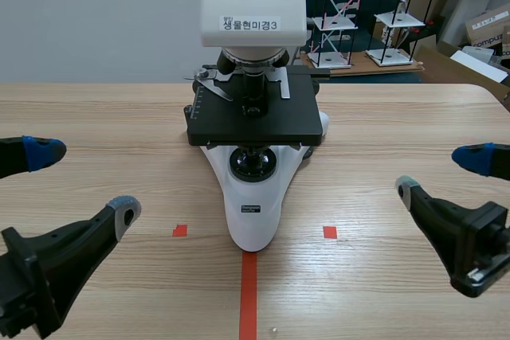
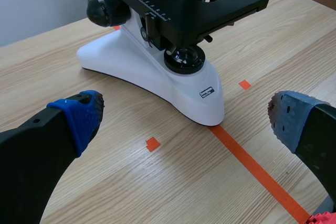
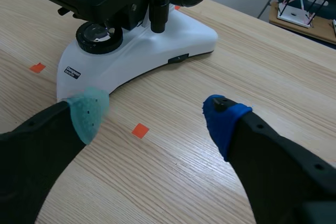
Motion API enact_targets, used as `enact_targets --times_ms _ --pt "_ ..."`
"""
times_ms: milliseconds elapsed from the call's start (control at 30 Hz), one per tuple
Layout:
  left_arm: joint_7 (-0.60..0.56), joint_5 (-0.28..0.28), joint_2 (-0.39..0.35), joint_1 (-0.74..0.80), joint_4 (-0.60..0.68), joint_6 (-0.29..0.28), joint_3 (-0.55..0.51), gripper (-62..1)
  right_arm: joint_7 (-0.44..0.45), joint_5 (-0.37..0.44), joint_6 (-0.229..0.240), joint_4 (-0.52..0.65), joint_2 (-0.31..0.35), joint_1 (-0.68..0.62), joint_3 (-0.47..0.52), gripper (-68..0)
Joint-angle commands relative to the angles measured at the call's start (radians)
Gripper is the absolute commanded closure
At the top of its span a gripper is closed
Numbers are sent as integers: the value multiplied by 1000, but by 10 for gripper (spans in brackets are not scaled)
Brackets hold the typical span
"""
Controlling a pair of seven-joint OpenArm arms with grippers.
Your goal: Point at the revolving nosepiece
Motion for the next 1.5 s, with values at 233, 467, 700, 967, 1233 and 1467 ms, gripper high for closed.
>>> enact_targets --times_ms 233,467,700,967,1233,1467 --pt "-13 -6 5 0 16 -1 -1 -623 93 4 1 8 13 45 8 -157" --pt "-13 -6 5 0 16 -1 -1 -623 155 3 5 -8 14 162 -4 -19" --pt "-13 -6 5 0 16 -1 -1 -623 158 -53 5 -44 14 314 -111 -15" --pt "-13 -6 5 0 16 -1 -1 -623 192 -92 4 -102 14 441 -228 -15" --pt "-14 -6 5 0 16 -1 -1 -623 247 -110 3 -179 13 506 -311 -15" --pt "-13 -6 5 0 16 -1 -1 -623 307 -148 3 -221 13 539 -340 -15"
